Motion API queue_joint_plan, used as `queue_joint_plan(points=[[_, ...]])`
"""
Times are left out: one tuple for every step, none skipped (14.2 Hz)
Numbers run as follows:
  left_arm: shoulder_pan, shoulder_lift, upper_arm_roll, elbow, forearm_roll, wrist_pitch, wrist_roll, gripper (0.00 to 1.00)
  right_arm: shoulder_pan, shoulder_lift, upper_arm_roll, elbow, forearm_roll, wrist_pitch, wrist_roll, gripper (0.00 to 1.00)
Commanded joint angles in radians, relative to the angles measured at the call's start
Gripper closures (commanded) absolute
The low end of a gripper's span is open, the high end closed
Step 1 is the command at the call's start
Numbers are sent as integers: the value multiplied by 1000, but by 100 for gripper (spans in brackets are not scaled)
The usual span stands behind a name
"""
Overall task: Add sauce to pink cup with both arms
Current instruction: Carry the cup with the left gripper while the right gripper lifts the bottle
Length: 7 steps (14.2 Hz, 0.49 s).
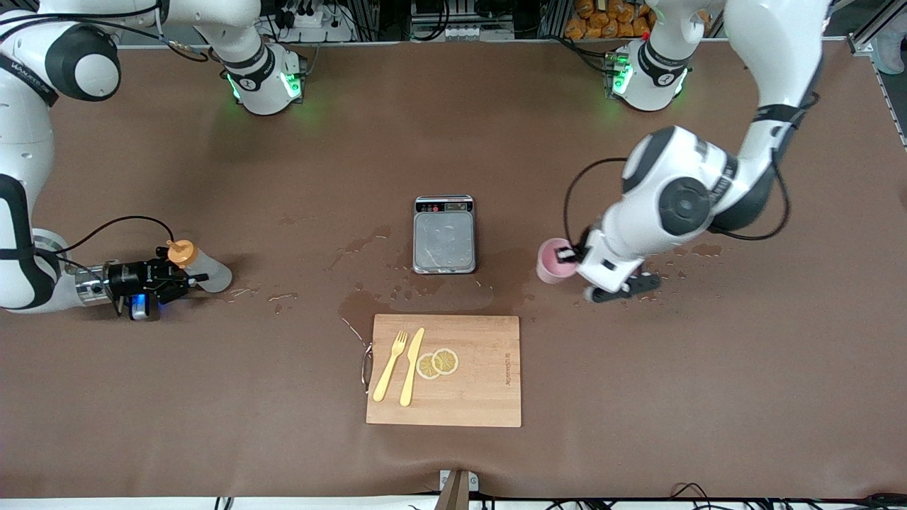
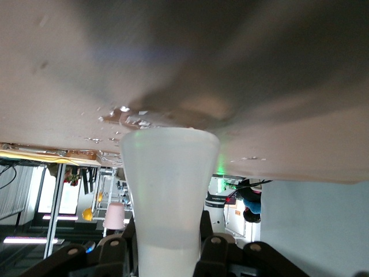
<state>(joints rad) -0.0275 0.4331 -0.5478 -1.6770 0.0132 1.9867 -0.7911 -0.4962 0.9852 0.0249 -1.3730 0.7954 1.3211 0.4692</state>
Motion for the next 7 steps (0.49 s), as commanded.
queue_joint_plan(points=[[-103,56,5,55,8,-22,-123,100,77,-91,-3,15,4,-14,123,63],[-144,93,5,75,10,-20,-172,100,99,-112,-3,18,4,-14,172,63],[-190,128,8,97,16,-17,-233,100,111,-123,0,19,7,-16,216,62],[-236,159,11,130,22,-11,-290,100,120,-128,0,22,10,-16,256,61],[-271,185,12,152,24,-9,-325,100,134,-143,6,31,10,-16,287,61],[-302,203,12,160,24,-5,-348,100,155,-149,3,31,7,-16,302,63],[-336,207,20,160,24,6,-368,100,178,-167,-2,31,4,-16,304,63]])
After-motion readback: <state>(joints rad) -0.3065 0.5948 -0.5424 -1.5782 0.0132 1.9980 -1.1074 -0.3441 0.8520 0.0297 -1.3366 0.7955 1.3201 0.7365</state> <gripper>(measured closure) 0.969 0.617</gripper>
